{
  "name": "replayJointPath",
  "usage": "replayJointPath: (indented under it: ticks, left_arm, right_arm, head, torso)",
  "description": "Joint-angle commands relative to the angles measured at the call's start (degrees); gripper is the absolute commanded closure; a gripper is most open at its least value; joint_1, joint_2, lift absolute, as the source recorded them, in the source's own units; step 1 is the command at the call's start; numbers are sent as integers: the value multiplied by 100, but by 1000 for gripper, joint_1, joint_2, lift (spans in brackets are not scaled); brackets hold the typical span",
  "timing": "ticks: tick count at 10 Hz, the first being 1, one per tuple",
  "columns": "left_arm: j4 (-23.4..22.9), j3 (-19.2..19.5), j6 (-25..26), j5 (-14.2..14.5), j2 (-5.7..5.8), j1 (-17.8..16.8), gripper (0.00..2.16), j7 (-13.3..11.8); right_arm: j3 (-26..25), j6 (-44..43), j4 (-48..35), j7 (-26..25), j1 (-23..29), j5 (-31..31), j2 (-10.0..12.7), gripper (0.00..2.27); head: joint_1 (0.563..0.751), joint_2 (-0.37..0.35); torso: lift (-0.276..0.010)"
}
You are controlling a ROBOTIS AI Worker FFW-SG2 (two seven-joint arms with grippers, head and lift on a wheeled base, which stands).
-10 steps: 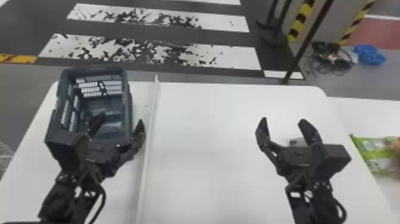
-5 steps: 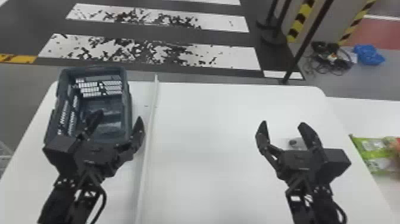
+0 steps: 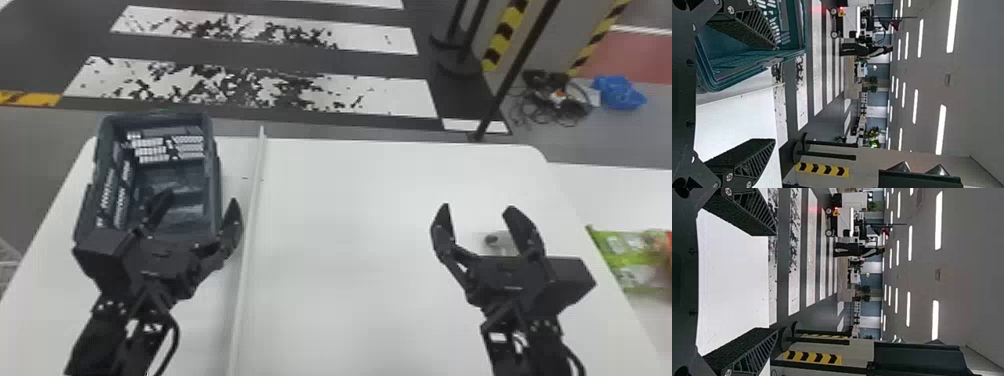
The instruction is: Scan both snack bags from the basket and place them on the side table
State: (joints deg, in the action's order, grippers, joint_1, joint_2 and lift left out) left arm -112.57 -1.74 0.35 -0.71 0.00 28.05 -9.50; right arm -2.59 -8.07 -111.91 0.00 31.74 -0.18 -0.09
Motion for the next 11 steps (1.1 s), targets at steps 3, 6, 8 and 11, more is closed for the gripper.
replayJointPath:
  ticks: [3, 6, 8, 11]
  left_arm:
    - [77, 24, 32, 35, -15, -27, 147, 1]
    - [16, 51, 14, 18, -15, 78, 147, 9]
    - [-90, 68, 14, 18, -15, 148, 147, 9]
    - [-107, 42, 14, 9, -15, 157, 147, 18]
  right_arm:
    - [22, -5, 81, 0, -62, 1, 14, 60]
    - [66, -5, 81, 0, -54, 1, 14, 60]
    - [119, -5, 55, 9, -36, -8, 14, 60]
    - [119, -23, 2, 9, -1, -8, 14, 63]
  head:
    - [695, -97]
    - [695, -92]
    - [695, -85]
    - [695, -78]
  torso:
    - [-75]
    - [-75]
    - [-75]
    - [-75]
